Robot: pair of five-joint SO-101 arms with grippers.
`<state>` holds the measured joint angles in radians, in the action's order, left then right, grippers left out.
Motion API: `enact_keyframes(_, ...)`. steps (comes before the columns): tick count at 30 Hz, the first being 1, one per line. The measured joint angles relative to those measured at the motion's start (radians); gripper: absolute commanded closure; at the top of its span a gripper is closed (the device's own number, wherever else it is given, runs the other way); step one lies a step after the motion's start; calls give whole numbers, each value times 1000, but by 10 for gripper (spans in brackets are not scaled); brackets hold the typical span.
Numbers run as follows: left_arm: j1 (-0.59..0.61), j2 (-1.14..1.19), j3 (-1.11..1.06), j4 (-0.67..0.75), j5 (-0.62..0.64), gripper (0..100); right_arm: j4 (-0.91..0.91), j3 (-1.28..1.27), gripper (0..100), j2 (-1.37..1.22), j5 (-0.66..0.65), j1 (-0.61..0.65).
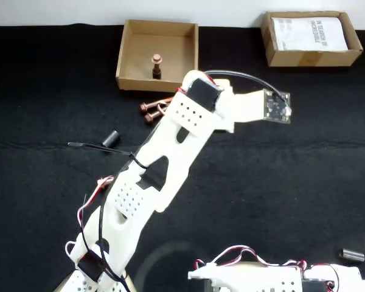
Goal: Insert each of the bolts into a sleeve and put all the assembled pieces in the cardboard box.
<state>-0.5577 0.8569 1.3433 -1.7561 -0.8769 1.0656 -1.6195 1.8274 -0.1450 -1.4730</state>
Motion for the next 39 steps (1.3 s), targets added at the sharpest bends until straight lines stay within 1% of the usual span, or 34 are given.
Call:
enact_keyframes(5,-2,0,0,0,9,992,-5,-12,839,0,20,91)
enact_keyframes(10,-2,0,0,0,9,992,-38,-12,839,0,146,216)
enact_keyframes(12,-2,0,0,0,15,992,-75,-12,839,0,167,245)
enact_keyframes(15,-2,0,0,0,40,992,-118,-15,839,0,178,259)
enact_keyframes(20,-2,0,-5,0,41,992,-196,-38,839,0,180,267)
enact_keyframes(24,-2,0,-69,0,43,992,-227,-40,839,0,180,267)
enact_keyframes(28,-2,0,-98,0,43,992,-259,-40,839,0,180,299)
enact_keyframes(33,-2,0,-101,0,43,992,-269,-40,839,0,180,325)
enact_keyframes(39,-2,0,-101,0,43,992,-269,-40,839,0,218,373)
